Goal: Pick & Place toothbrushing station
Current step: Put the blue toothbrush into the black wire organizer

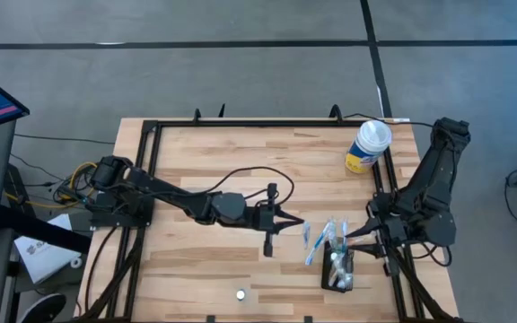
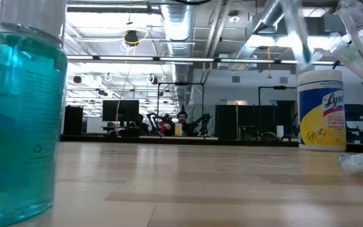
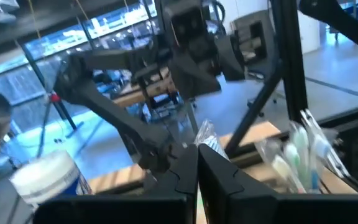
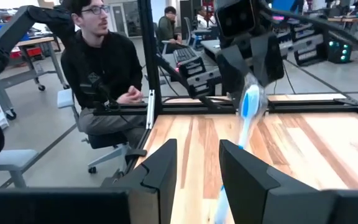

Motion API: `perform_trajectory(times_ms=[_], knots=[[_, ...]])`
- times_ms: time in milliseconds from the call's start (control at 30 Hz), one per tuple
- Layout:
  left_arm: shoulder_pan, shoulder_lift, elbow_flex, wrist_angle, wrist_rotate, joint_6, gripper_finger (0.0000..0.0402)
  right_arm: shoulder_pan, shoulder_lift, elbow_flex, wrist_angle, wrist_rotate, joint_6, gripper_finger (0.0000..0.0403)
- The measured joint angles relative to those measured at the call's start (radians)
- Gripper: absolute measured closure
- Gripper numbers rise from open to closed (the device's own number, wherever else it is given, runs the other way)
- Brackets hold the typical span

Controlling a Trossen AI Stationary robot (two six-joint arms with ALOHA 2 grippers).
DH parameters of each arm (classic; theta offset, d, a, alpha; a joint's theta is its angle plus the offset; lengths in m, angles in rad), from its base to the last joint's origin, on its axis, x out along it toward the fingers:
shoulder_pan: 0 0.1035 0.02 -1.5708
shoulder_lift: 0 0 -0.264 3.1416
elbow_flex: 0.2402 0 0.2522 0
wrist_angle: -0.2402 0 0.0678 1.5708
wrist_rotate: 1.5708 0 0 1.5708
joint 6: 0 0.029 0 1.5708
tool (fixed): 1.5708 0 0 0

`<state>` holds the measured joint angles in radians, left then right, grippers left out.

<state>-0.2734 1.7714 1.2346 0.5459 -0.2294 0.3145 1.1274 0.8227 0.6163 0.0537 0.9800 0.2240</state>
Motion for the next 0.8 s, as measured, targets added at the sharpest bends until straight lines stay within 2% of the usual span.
perform_trajectory(times_ms=[400, 800], knots=[[-0.011, 0.000, 0.082, -0.005, 0.027, 0.048, 0.0401, -0.061, 0.000, 0.000, 0.009, -0.016, -0.017, 0.0292], [-0.021, 0.001, 0.107, 0.040, 0.047, 0.052, 0.0401, -0.145, 0.002, 0.000, 0.074, -0.121, -0.069, 0.0292]])
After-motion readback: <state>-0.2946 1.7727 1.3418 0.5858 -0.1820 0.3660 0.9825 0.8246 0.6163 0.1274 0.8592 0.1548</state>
